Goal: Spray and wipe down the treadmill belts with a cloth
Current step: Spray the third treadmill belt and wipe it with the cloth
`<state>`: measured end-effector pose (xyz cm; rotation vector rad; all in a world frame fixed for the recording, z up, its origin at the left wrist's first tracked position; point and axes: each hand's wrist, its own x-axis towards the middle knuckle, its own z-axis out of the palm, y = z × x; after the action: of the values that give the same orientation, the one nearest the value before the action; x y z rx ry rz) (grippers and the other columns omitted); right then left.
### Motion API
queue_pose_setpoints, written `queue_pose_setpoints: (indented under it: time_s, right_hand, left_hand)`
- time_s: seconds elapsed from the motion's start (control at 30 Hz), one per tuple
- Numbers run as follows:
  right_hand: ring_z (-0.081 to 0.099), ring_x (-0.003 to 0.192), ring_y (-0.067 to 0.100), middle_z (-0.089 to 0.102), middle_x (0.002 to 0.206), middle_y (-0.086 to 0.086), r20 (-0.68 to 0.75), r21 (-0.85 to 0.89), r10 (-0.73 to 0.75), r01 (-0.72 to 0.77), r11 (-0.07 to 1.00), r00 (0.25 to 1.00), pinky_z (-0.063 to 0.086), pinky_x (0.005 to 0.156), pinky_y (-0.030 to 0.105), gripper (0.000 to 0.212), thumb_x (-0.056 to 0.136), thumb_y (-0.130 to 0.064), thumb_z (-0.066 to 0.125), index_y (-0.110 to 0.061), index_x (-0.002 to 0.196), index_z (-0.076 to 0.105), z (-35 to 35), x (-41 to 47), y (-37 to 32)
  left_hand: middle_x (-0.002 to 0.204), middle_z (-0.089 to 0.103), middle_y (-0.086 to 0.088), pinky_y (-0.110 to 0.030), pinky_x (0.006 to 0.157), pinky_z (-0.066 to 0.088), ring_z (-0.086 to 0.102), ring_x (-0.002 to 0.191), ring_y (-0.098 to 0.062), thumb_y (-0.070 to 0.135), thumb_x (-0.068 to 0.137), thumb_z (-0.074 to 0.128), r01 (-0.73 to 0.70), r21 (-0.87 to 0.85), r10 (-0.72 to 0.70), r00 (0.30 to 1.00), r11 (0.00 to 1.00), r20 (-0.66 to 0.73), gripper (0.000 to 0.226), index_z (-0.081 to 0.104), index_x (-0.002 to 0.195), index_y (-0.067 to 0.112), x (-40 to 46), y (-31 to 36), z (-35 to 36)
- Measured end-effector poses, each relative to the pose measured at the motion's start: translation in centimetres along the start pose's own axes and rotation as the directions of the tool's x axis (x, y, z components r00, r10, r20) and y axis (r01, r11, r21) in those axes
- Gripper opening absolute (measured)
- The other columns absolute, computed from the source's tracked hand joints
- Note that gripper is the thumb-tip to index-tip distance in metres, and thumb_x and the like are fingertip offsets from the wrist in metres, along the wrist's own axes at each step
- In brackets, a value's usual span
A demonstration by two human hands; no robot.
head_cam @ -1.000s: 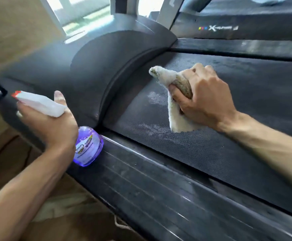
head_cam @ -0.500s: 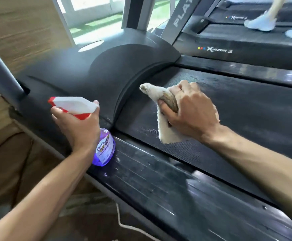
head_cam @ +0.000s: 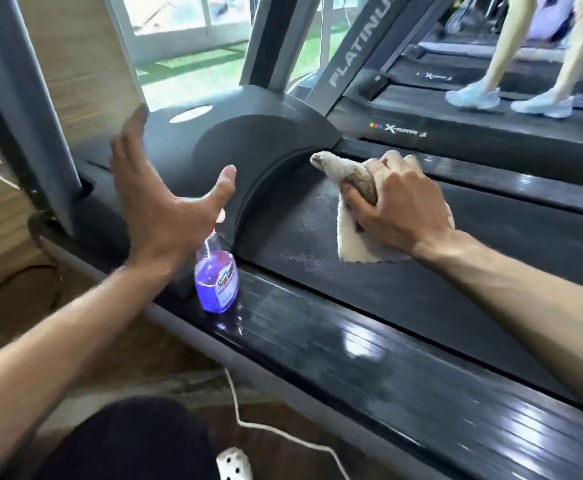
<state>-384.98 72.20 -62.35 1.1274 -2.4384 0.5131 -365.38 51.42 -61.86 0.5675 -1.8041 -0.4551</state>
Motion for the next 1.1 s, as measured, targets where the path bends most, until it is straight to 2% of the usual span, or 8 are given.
queue_pose_setpoints:
  time_s: [0.17,0.3,0.4,0.5,0.6,0.8,0.97,1.1]
  right_hand:
    - [0.048,0.119,0.037,0.055,0.119,0.014,0.052,-0.058,0.157,-0.154,0.986,0.986,0.045,0.084,0.044,0.045,0.098,-0.054,0.05,-0.014,0.116,0.062,-3.8,-1.4,2.9]
    - [0.048,0.119,0.04,0.056,0.124,0.019,0.031,-0.03,0.223,-0.222,0.975,0.974,0.046,0.089,0.046,0.049,0.097,-0.053,0.052,-0.011,0.12,0.063,-1.5,-1.4,4.3]
    - [0.034,0.138,0.041,0.04,0.15,0.015,0.294,-0.023,0.361,-0.371,0.928,0.885,0.037,0.111,0.056,0.068,0.096,-0.069,0.042,-0.02,0.142,0.05,3.3,-1.3,4.5]
    - [-0.01,0.157,0.041,-0.003,0.173,0.011,0.633,-0.095,0.306,-0.321,0.942,0.711,-0.001,0.123,0.062,0.085,0.099,-0.075,0.028,-0.025,0.166,0.01,9.5,-2.2,5.1]
    - [-0.012,0.158,0.036,-0.006,0.173,0.012,0.666,-0.072,0.244,-0.265,0.961,0.705,-0.003,0.127,0.055,0.071,0.107,-0.06,0.026,-0.026,0.166,0.007,13.4,-3.2,6.0]
    - [-0.002,0.16,0.025,0.003,0.174,0.006,0.601,-0.033,0.19,-0.213,0.976,0.777,-0.001,0.129,0.043,0.062,0.108,-0.058,0.025,-0.034,0.164,0.018,18.5,-3.3,8.5]
    - [0.007,0.158,0.03,0.019,0.171,0.009,0.526,-0.11,0.265,-0.245,0.963,0.808,-0.002,0.128,0.048,0.093,0.08,-0.075,0.001,-0.036,0.16,0.028,22.1,-4.6,7.5]
    - [0.026,0.147,0.036,0.042,0.154,0.015,0.426,-0.176,0.287,-0.232,0.957,0.858,0.005,0.125,0.051,0.075,0.087,-0.06,0.009,-0.025,0.142,0.045,23.2,-3.8,6.4]
  left_hand:
    - [0.144,0.055,-0.007,-0.037,0.116,0.037,0.05,0.136,-0.019,0.027,0.081,0.071,-0.231,-0.159,0.269,0.919,0.96,0.288,0.061,0.057,0.137,0.006,-0.9,4.6,3.4]
    - [0.156,0.046,-0.009,-0.035,0.121,0.029,0.04,0.145,-0.021,0.05,0.08,0.058,-0.235,-0.066,0.211,0.669,0.97,0.713,0.078,0.053,0.144,0.006,-5.3,2.2,6.8]
    - [0.162,0.036,-0.01,-0.033,0.124,0.023,0.03,0.151,-0.021,0.056,0.084,0.051,-0.223,0.029,0.093,0.516,0.974,0.852,0.085,0.043,0.152,0.006,-8.5,-1.1,8.8]
    - [0.168,0.02,-0.007,-0.024,0.125,0.008,0.014,0.156,-0.016,0.07,0.084,0.028,-0.338,0.037,0.086,0.342,0.94,0.936,0.096,0.028,0.159,0.01,-11.6,-4.1,10.4]
    - [0.171,0.007,-0.003,-0.016,0.12,-0.007,0.0,0.157,-0.011,0.077,0.085,0.015,-0.392,-0.004,0.099,0.223,0.92,0.97,0.101,0.017,0.162,0.013,-13.3,-6.1,11.9]
    - [0.171,0.0,0.003,-0.02,0.121,-0.009,-0.009,0.155,-0.004,0.076,0.085,0.01,-0.307,0.04,0.063,0.317,0.951,0.946,0.098,0.013,0.163,0.016,-14.9,-8.8,14.5]
    - [0.171,-0.004,0.002,-0.03,0.126,-0.007,-0.015,0.154,-0.004,0.074,0.084,0.005,-0.298,0.081,0.016,0.308,0.951,0.951,0.098,0.008,0.163,0.015,-15.9,-9.2,15.3]
    - [0.17,-0.01,0.002,-0.032,0.126,-0.007,-0.018,0.153,-0.003,0.074,0.085,0.005,-0.34,0.072,0.035,0.298,0.938,0.954,0.098,0.004,0.163,0.015,-16.7,-9.7,15.7]
